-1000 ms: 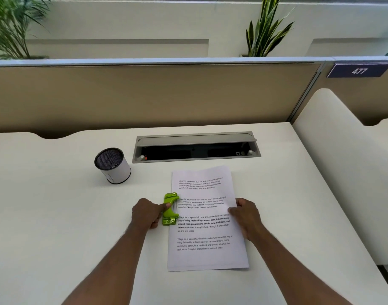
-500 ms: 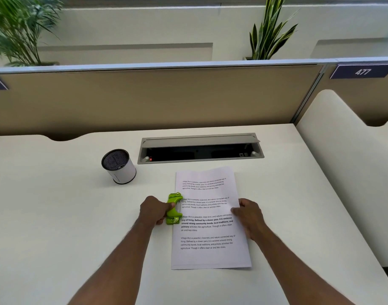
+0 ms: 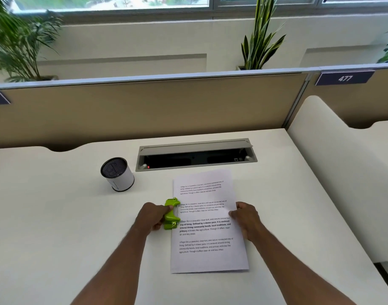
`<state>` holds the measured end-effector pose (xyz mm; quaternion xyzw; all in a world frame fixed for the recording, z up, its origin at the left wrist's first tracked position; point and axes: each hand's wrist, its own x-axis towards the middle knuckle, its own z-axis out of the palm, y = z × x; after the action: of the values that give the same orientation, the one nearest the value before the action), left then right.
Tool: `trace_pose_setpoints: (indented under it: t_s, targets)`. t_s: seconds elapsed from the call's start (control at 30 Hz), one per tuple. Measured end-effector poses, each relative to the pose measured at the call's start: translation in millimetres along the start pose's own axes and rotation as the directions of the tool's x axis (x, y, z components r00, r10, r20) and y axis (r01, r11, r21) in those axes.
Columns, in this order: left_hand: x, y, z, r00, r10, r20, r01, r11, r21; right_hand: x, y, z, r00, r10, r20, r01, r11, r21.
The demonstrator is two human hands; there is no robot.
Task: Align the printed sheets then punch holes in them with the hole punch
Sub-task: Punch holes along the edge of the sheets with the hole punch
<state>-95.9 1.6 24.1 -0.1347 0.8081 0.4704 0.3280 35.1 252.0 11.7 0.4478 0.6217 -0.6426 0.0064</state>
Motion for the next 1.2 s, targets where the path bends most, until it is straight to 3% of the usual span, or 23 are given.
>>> trace_pose_setpoints:
  t_s: [0.23, 0.33, 0.43, 0.5, 0.57, 0.67, 0.8, 1.0, 1.2]
  targets:
    - [-9, 4, 3, 0.994, 0.087, -0.065, -0.073, 0.978, 0.194, 7, -9, -36, 0.997, 0.042, -0.062, -0.041, 0.999, 0.025]
    - [-18, 15, 7, 0.982, 0.122, -0.143, -0.061, 0.926, 0.373, 14, -15, -64, 0.996, 0.049, -0.071, -0.044, 0.997, 0.063]
    - [-30, 35, 33, 0.882, 0.389, -0.265, -0.163, 0.781, 0.603, 22, -20, -91, 0.996, 0.043, -0.079, -0.036, 0.996, 0.082]
    - [-38, 52, 62, 0.852, 0.481, -0.207, -0.307, 0.779, 0.547, 26, -25, -105, 0.995, 0.048, -0.093, -0.040, 0.996, 0.082]
    - [-45, 64, 96, 0.895, 0.439, -0.078, -0.358, 0.811, 0.462, 28, -29, -117, 0.995, 0.063, -0.080, -0.055, 0.994, 0.097]
    - [-50, 67, 137, 0.956, 0.292, 0.007, -0.281, 0.913, 0.294, 31, -34, -132, 0.997, 0.073, -0.033, -0.069, 0.993, 0.095]
    - [-49, 64, 167, 0.984, 0.180, -0.014, -0.177, 0.977, 0.116, 38, -38, -153, 0.997, 0.067, -0.045, -0.065, 0.997, 0.039]
    - [-47, 81, 199, 0.971, 0.239, -0.022, -0.234, 0.963, 0.131, 55, -45, -177, 0.986, -0.006, -0.165, -0.003, 0.998, -0.057]
    - [-46, 104, 229, 0.974, 0.218, -0.055, -0.206, 0.963, 0.173, 73, -49, -185, 0.958, -0.101, -0.269, 0.021, 0.958, -0.286]
